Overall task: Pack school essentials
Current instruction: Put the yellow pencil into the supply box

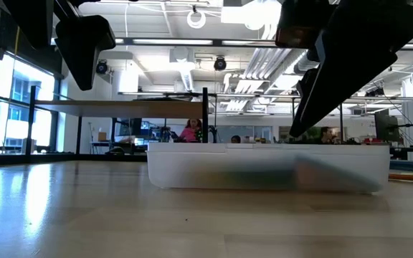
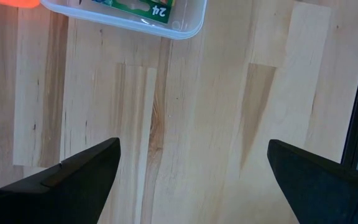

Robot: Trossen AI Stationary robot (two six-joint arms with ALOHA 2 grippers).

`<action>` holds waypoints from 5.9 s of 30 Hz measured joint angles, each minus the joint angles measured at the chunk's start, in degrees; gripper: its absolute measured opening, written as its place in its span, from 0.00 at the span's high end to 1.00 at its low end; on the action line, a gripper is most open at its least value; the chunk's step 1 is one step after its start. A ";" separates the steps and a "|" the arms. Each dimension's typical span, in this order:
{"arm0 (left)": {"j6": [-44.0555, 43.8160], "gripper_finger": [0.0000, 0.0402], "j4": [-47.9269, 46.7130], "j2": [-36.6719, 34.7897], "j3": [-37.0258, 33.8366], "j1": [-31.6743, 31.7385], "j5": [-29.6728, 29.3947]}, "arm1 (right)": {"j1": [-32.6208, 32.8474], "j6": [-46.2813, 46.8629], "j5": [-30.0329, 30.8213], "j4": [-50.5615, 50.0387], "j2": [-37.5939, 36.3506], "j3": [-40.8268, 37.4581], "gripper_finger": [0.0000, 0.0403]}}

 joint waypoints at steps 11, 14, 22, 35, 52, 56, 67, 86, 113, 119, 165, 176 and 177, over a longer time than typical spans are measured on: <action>0.00 0.02 -0.01 -0.01 0.00 -0.01 0.00 | 0.02 2.80 0.82 0.63 -0.48 0.02 0.01; 0.00 0.02 -0.01 -0.02 0.00 0.00 0.00 | 0.00 4.16 1.15 0.74 -1.88 0.02 0.01; 0.00 0.02 0.22 -0.02 0.00 -0.02 0.00 | 0.00 9.48 4.45 -0.22 -6.65 0.02 0.01; 0.00 0.02 6.51 -0.01 0.00 -0.01 0.00 | 0.03 23.59 10.92 -3.39 -15.11 0.02 0.01; 1.18 0.02 29.55 -0.01 0.02 0.00 -0.29 | 0.24 28.46 11.52 -6.56 -21.07 0.04 0.10; 3.14 0.02 29.59 -0.02 0.02 0.00 -0.30 | 0.24 31.70 9.70 -16.62 -21.01 2.12 0.10; 1.67 0.02 29.99 -0.01 0.02 0.11 0.43 | 2.98 36.81 4.16 -42.05 -20.98 12.38 0.10; 0.00 0.02 30.03 0.00 0.02 1.13 -0.45 | 13.44 55.23 -1.79 -39.40 -20.92 -2.80 0.10; -0.67 0.02 30.01 0.00 0.02 1.14 -2.58 | 13.29 61.64 -9.28 -24.35 -13.85 -17.46 0.25; -0.63 0.02 30.01 0.00 0.02 1.14 -2.84 | 13.29 61.56 -9.33 -22.60 -10.43 -17.32 0.29; -1.92 0.02 29.97 0.00 0.02 1.12 -2.36 | 13.31 61.75 -10.55 -21.14 -8.76 -13.88 0.97; -1.95 0.02 29.87 0.00 0.02 1.12 -2.22 | 13.37 64.27 -7.74 -20.13 -9.81 -13.46 0.97; -1.95 0.02 29.76 0.00 0.02 1.12 -2.22 | 13.43 65.15 -6.69 -20.32 -10.37 -13.46 0.97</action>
